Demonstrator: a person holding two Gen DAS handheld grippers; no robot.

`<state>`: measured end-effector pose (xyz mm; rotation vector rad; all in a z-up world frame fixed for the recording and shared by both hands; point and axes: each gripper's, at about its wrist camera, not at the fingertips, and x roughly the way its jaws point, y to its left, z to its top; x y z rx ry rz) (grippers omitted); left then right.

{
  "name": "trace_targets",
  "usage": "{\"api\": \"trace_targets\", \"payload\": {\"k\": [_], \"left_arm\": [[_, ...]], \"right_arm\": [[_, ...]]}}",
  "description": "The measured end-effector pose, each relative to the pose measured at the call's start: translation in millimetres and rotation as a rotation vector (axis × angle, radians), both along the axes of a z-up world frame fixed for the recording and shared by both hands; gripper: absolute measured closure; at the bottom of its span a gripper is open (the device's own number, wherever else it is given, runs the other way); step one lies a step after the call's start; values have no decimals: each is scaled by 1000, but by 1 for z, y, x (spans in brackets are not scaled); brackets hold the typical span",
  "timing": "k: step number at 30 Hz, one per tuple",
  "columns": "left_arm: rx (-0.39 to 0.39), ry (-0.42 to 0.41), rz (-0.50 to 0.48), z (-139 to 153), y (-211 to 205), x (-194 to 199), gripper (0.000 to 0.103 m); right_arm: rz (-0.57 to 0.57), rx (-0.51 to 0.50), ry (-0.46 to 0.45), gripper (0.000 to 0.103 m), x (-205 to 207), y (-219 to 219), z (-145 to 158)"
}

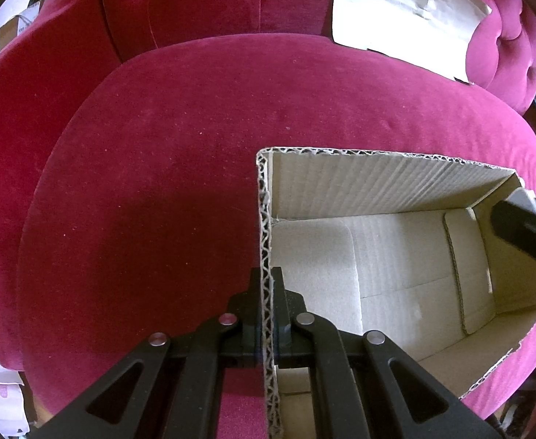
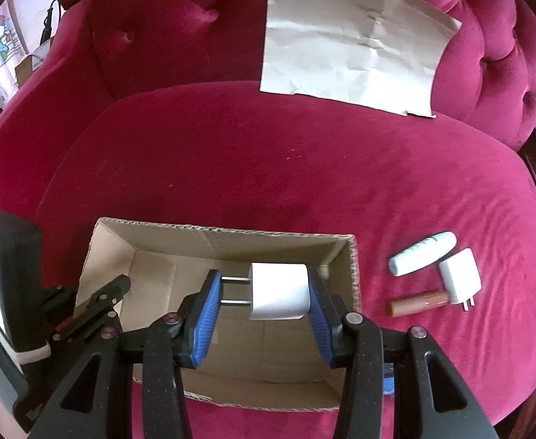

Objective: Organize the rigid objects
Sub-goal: 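Carry the small white charger with the right gripper over the box, then open the right gripper to drop the small charger into the box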

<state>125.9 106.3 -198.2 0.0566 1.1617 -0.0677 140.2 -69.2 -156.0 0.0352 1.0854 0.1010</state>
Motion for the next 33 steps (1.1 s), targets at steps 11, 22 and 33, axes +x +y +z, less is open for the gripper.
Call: {"api": "trace_targets", "payload": {"k": [11, 22, 33], "left_arm": [[-1, -2, -3, 0, 1, -2, 100], [-3, -4, -3, 0, 2, -3, 100], [-1, -2, -1, 0, 1, -2, 100]], "right_arm": [[-10, 46, 23, 54, 6, 16, -27], [-13, 53, 20, 54, 6, 22, -29], [-19, 12, -29, 16, 2, 20, -18]]}}
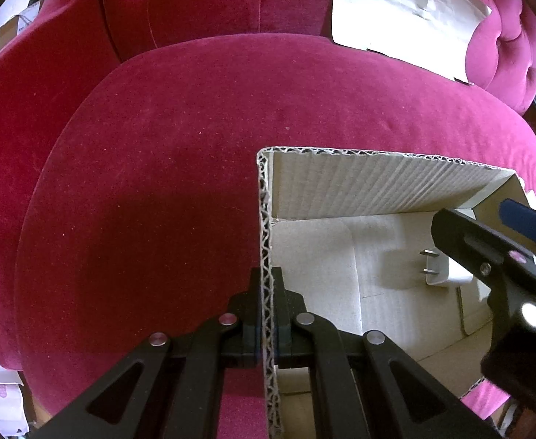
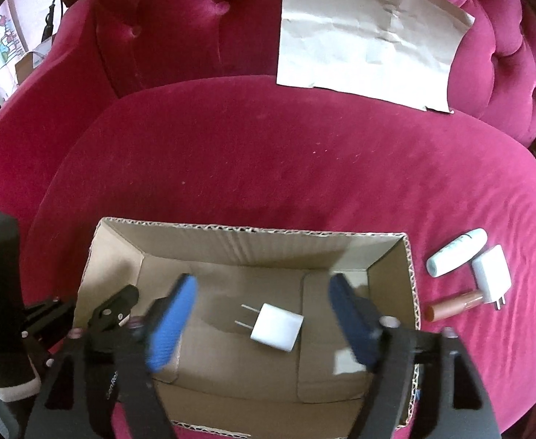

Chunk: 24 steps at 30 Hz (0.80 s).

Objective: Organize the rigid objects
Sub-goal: 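Open the right gripper to drop the small charger into the box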

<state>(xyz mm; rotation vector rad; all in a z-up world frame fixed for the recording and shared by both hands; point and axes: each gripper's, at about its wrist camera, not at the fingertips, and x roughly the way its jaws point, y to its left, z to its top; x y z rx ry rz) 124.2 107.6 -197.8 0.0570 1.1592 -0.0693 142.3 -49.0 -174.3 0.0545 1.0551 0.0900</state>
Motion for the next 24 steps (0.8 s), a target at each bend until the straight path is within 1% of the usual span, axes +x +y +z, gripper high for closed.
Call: {"api": "trace_targets", "payload": {"k": [4, 5, 6, 12, 18, 24], "left_arm": [[2, 0, 0, 0, 0, 0, 100], [2, 0, -1, 0, 0, 0, 100], [2, 0, -1, 0, 0, 0, 100], [-1, 0, -2, 0, 1, 0, 100], [6, -3, -2, 0, -1, 0, 100], [7, 0, 4, 0, -4, 0, 100]], "right_arm": [[1, -18, -8, 5, 0, 0, 2], [1, -19, -9, 1, 0, -1, 2], [1, -19, -9, 0, 1, -1, 2], [0, -19, -1, 0, 3, -6, 2], [3, -21, -28, 0, -4, -15, 15], [-4, -14, -44, 0, -9, -34, 25]]}}
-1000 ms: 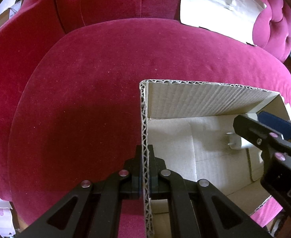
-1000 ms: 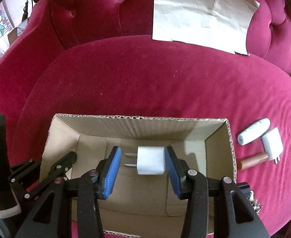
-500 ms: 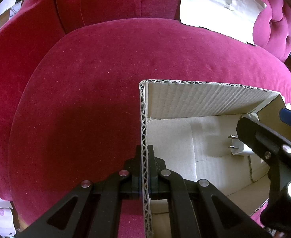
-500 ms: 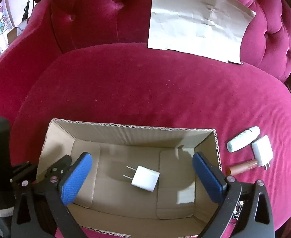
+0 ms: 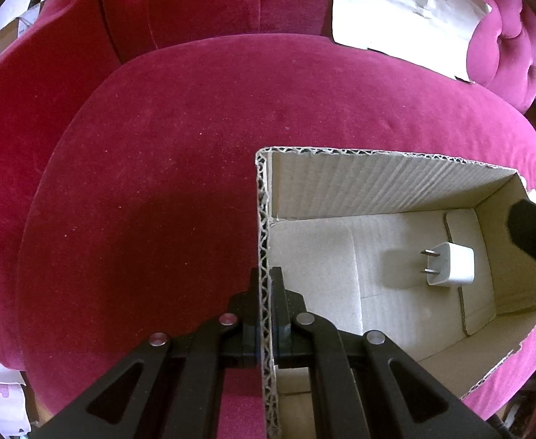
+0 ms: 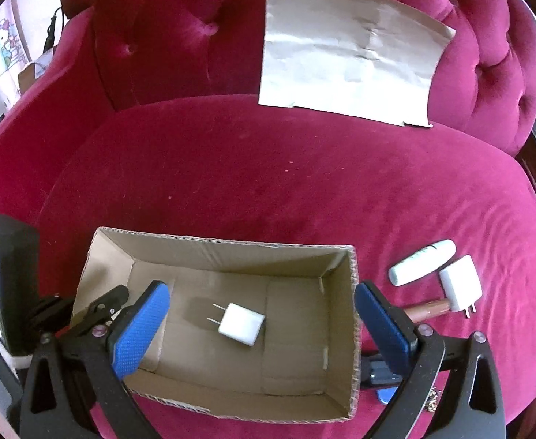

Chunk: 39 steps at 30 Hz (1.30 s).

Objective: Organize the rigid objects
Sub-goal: 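Open the right gripper to drop the small charger into the box, then move the right gripper back and grasp the larger white charger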

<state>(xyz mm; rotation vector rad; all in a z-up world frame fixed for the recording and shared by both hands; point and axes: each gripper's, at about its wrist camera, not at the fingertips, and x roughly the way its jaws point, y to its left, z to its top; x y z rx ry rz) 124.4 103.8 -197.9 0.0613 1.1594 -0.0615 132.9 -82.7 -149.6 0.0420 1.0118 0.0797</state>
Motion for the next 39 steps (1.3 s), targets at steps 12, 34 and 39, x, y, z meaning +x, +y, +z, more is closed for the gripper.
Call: {"api": "trace_targets", "payload": {"k": [12, 34, 39], "left_arm": [[6, -3, -3, -1, 1, 0, 100], [16, -6, -3, 0, -1, 0, 100], [17, -6, -3, 0, -2, -1, 100]], "right_arm": [[-43, -26, -22, 0, -10, -52, 8], [-188, -88, -26, 0, -22, -144, -4], [-218, -91, -21, 0, -21, -159, -14]]}}
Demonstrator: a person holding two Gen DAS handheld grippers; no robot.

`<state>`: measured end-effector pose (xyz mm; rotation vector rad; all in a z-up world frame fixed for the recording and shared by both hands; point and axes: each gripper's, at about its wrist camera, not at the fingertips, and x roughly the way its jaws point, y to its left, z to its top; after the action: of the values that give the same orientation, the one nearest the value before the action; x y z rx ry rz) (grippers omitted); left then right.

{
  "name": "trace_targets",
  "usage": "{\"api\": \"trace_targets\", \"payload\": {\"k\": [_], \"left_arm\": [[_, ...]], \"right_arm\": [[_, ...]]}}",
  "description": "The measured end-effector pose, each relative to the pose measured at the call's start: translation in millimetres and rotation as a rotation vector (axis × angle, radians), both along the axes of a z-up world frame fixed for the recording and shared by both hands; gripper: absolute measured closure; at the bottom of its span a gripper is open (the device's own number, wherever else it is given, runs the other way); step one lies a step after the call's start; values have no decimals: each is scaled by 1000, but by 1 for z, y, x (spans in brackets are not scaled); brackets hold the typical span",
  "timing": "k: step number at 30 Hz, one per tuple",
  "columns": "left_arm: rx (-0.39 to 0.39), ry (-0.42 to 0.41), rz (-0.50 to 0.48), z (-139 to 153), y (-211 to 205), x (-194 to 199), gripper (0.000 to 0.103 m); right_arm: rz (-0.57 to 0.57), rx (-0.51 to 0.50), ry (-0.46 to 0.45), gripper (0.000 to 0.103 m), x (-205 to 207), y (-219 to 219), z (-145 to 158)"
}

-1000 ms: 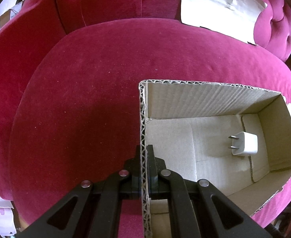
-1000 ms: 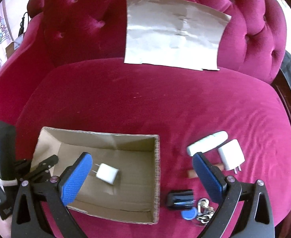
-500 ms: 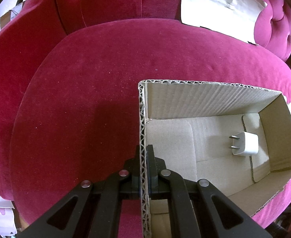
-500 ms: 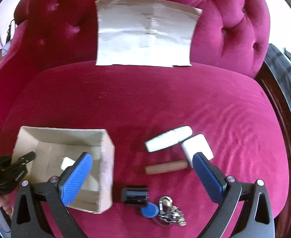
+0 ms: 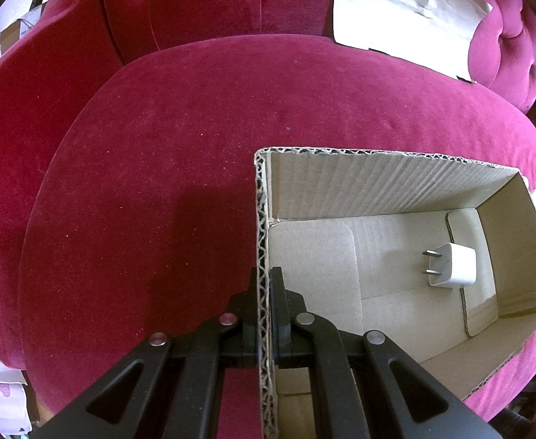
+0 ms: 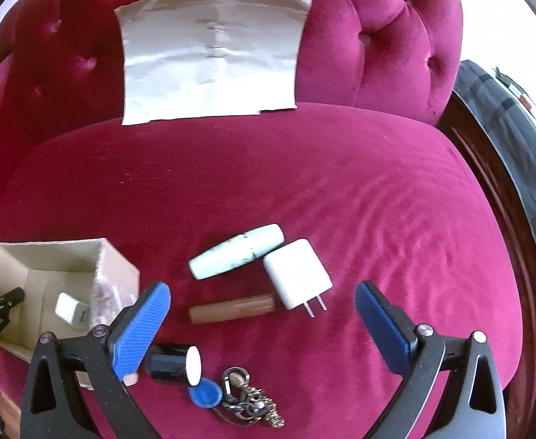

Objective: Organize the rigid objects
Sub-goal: 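Move the right gripper back and grasp the larger white charger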

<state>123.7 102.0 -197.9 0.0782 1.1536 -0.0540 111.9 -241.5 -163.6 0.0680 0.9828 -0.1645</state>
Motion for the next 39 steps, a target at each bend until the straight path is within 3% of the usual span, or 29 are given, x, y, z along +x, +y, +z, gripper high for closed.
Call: {"api": "trace_targets", "payload": {"k": [9, 32, 37, 38, 39], "left_arm": [[-1, 0, 0, 0, 0, 0, 100], [-2, 0, 2, -1, 0, 0, 100], [-2, 0, 2, -1, 0, 0, 100], [-2, 0, 2, -1, 0, 0, 100], [-2, 0, 2, -1, 0, 0, 100]], "right_arm": [[-41, -6, 17, 0, 11, -25, -19], [-41, 10, 89, 2, 42, -43, -67], [-38, 18, 89, 14, 41, -43, -66], [-33, 22, 91, 19, 41, -43, -66], [-27, 28, 92, 32, 41, -42, -66]]}}
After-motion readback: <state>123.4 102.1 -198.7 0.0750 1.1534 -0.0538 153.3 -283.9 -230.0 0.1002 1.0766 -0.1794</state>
